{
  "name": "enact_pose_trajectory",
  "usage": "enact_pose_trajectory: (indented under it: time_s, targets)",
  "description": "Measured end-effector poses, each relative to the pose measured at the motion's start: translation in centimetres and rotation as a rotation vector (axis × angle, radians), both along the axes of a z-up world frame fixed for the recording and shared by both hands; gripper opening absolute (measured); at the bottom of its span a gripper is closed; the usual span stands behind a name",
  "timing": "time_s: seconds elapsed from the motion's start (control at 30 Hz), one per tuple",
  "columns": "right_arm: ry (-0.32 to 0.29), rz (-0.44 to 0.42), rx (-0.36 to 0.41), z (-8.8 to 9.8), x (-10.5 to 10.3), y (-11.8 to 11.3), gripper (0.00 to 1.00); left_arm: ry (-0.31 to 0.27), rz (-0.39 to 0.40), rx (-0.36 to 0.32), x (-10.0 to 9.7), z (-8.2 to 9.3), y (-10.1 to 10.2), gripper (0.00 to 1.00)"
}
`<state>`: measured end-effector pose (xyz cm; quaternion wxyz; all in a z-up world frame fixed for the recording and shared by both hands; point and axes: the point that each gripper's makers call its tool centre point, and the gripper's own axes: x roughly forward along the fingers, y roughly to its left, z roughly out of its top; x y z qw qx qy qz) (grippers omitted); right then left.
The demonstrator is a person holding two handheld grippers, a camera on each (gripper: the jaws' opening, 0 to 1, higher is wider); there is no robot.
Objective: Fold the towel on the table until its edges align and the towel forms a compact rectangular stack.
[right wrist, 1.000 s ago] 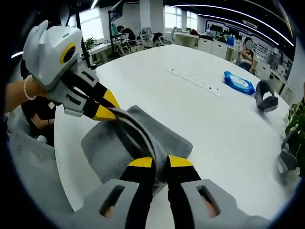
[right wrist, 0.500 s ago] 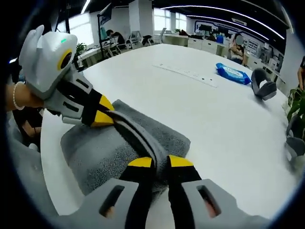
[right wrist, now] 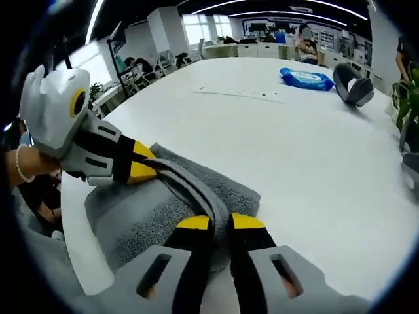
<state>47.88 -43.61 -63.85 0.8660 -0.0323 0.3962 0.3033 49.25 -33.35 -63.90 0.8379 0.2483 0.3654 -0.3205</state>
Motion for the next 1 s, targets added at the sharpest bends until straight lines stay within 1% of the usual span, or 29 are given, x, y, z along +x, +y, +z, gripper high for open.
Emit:
enact_pose_trajectory:
  time_s: [0.03, 0.1, 0.13, 0.2, 0.27, 0.33, 0.4, 0.43, 0.47, 0.5, 0.53, 0.57, 0.63, 0.7, 0.77, 0.8, 0.87, 0.9, 0.97, 1.0]
  targets:
    - [-0.009, 0.003, 0.005, 0.2, 0.0, 0.0, 0.10, 0.001, 0.032, -0.009, 0.0, 0.2, 0.2, 0.07]
    - [-0.028, 0.005, 0.017, 0.8, -0.1, 0.1, 0.12, 0.026, 0.118, -0.041, -0.1, 0.5, 0.4, 0.09]
    - [-0.050, 0.015, 0.010, 1.2, -0.1, 0.1, 0.13, 0.025, 0.153, -0.055, 0.0, 0.8, 0.5, 0.10]
    - [-0.113, 0.024, -0.007, 2.1, 0.2, 0.0, 0.17, 0.011, 0.151, -0.060, 0.0, 1.3, 0.6, 0.13]
    - [-0.130, 0.019, -0.013, 2.7, 0.2, -0.1, 0.19, -0.007, 0.148, -0.063, 0.0, 1.6, 0.6, 0.17]
    - [-0.135, 0.015, 0.015, 3.5, 0.0, 0.1, 0.19, -0.026, 0.148, -0.074, -0.2, 2.3, 0.7, 0.18]
    - [-0.176, 0.011, 0.001, 4.2, 0.1, 0.0, 0.21, -0.050, 0.166, -0.126, -0.1, 3.4, 0.6, 0.20]
    - [-0.199, 0.018, -0.030, 4.4, 0.0, -0.3, 0.21, -0.063, 0.174, -0.141, -0.1, 3.9, 0.7, 0.22]
    - [-0.201, 0.018, -0.035, 4.5, -0.2, -0.3, 0.21, -0.083, 0.186, -0.155, -0.1, 4.4, 0.9, 0.22]
    - [-0.200, 0.018, -0.034, 4.6, -0.5, -0.3, 0.20, -0.075, 0.182, -0.173, -0.5, 4.8, 0.9, 0.22]
    - [-0.201, 0.014, -0.031, 4.8, -0.7, -0.5, 0.19, -0.056, 0.202, -0.201, -0.9, 5.1, 1.0, 0.22]
    - [-0.206, 0.009, -0.030, 5.0, -0.8, -0.6, 0.19, -0.054, 0.212, -0.218, -1.1, 5.3, 1.4, 0.22]
    - [-0.223, -0.007, -0.026, 5.6, -1.5, -0.9, 0.18, -0.067, 0.217, -0.226, -1.8, 5.7, 2.0, 0.22]
    - [-0.213, -0.015, -0.006, 5.9, -2.2, -1.0, 0.16, -0.066, 0.211, -0.233, -2.8, 5.9, 2.1, 0.22]
    - [-0.198, -0.040, 0.029, 6.0, -3.3, -0.7, 0.13, -0.049, 0.186, -0.239, -4.3, 5.6, 1.7, 0.22]
    - [-0.182, -0.046, 0.032, 5.7, -4.2, -0.6, 0.11, -0.036, 0.171, -0.218, -5.1, 5.1, 1.7, 0.22]
    - [-0.158, -0.045, 0.018, 4.9, -5.2, -0.4, 0.07, -0.033, 0.151, -0.184, -6.1, 4.2, 1.6, 0.21]
    - [-0.134, -0.040, 0.006, 4.2, -6.0, -0.2, 0.04, -0.035, 0.150, -0.179, -6.4, 4.0, 1.5, 0.21]
    - [-0.108, -0.025, -0.017, 3.3, -6.9, 0.1, 0.00, -0.026, 0.145, -0.175, -7.0, 3.4, 1.3, 0.21]
    - [-0.099, -0.018, -0.027, 3.0, -7.3, 0.2, 0.00, -0.017, 0.147, -0.171, -7.2, 3.1, 1.3, 0.21]
